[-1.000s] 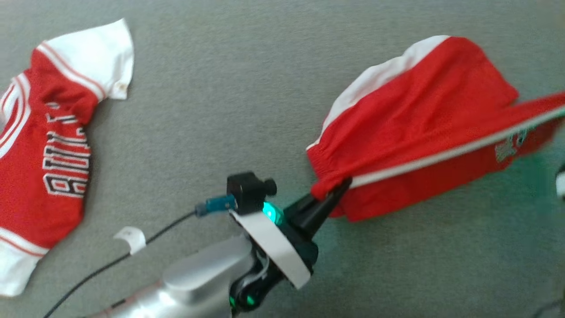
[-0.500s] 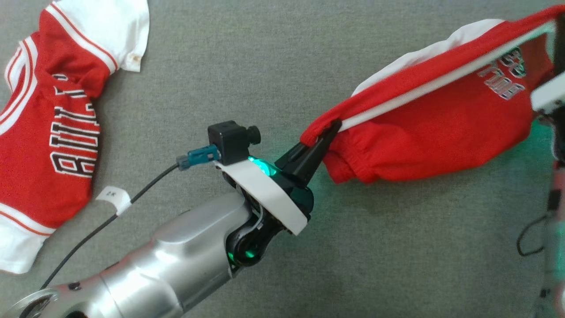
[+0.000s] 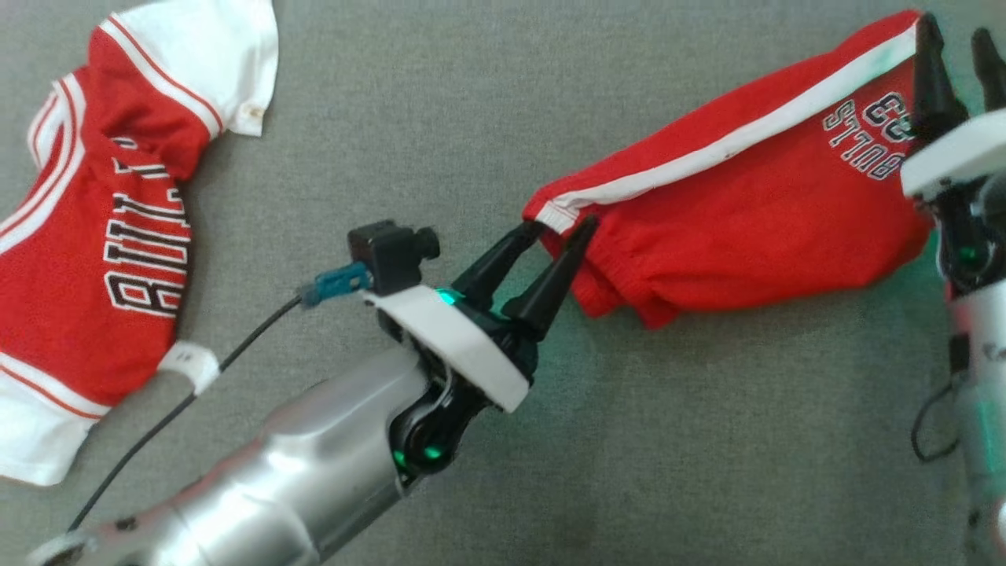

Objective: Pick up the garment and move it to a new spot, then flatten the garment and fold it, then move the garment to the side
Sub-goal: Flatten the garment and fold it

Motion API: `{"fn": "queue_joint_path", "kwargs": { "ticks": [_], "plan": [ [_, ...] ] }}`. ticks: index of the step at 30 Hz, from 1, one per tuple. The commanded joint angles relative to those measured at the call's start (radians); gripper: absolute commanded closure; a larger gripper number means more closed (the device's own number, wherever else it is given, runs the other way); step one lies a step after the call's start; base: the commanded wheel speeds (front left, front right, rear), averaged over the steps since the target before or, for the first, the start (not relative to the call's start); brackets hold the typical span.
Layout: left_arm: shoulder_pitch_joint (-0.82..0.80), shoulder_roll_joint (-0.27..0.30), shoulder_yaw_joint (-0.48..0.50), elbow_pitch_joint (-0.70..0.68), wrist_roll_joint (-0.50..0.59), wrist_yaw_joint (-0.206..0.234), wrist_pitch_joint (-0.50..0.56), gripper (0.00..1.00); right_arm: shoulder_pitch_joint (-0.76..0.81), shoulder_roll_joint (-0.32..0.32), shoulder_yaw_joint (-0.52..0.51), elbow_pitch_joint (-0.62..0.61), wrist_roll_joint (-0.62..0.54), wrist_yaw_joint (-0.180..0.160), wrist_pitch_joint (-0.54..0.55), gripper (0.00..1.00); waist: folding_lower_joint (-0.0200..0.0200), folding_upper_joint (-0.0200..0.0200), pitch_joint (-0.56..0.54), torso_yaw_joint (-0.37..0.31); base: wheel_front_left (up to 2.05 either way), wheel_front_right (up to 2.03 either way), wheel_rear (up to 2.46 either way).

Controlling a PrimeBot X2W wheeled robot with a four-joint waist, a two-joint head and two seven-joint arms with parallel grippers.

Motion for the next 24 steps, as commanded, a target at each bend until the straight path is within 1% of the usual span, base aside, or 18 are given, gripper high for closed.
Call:
{"fn": "queue_joint_path", "kwargs": {
  "ticks": [1,3,6,7,10,12,13,14,16,19,21,24],
  "plan": [
    [0.024,0.027,0.054,-0.015,0.037,0.002,-0.011,0.00,0.040,-0.013,0.032,-0.041,0.024,0.003,-0.014,0.00,0.0000,0.0000,-0.024,0.000,0.00,0.00,0.00],
    [0.075,0.033,0.107,0.004,0.122,0.002,-0.011,0.00,0.093,-0.034,0.059,-0.062,0.053,0.003,-0.025,0.00,0.0000,0.0000,-0.046,0.003,0.00,0.00,0.00],
    [0.178,0.022,0.211,0.022,0.248,0.008,-0.011,0.00,0.174,-0.073,0.077,-0.089,0.070,0.003,-0.043,0.00,0.0000,0.0000,-0.075,0.016,0.00,0.00,0.00],
    [0.215,0.015,0.249,0.022,0.290,0.021,-0.011,0.00,0.198,-0.086,0.078,-0.095,0.072,0.003,-0.047,0.00,0.0000,0.0000,-0.084,0.023,0.00,0.00,0.00],
    [0.320,-0.009,0.374,-0.004,0.443,0.086,-0.011,0.00,0.255,-0.125,0.053,-0.097,0.063,0.003,-0.060,0.00,0.0000,0.0000,-0.103,0.054,0.00,0.00,0.00],
    [0.387,-0.031,0.466,-0.040,0.554,0.143,-0.011,0.00,0.279,-0.154,0.033,-0.087,0.028,0.003,-0.065,0.00,0.0000,0.0000,-0.113,0.079,0.00,0.00,0.00],
    [0.422,-0.044,0.507,-0.061,0.603,0.164,-0.011,0.00,0.285,-0.164,0.017,-0.076,0.014,0.003,-0.067,0.00,0.0000,0.0000,-0.118,0.093,0.00,0.00,0.00],
    [0.422,-0.044,0.507,-0.061,0.603,0.164,-0.011,0.00,0.285,-0.164,0.017,-0.076,0.014,0.003,-0.067,0.00,0.0000,0.0000,-0.118,0.093,0.00,0.00,0.00],
    [0.483,-0.066,0.576,-0.105,0.715,0.211,-0.011,0.00,0.287,-0.177,-0.019,-0.046,-0.004,0.003,-0.062,0.00,0.0000,0.0000,-0.121,0.121,0.00,0.00,0.00],
    [0.561,-0.101,0.653,-0.158,0.849,0.258,-0.011,0.00,0.273,-0.200,-0.064,0.015,-0.040,0.003,-0.045,0.00,0.0000,0.0000,-0.120,0.160,0.00,0.00,0.00],
    [0.603,-0.125,0.695,-0.189,0.909,0.272,-0.011,0.00,0.259,-0.216,-0.095,0.062,-0.066,0.003,-0.032,0.00,0.0000,0.0000,-0.116,0.185,0.00,0.00,0.00],
    [0.647,-0.151,0.745,-0.234,0.986,0.278,-0.011,0.00,0.234,-0.233,-0.133,0.129,-0.101,0.003,-0.006,0.00,0.0000,0.0000,-0.103,0.213,0.00,0.00,0.00]
  ]
}}
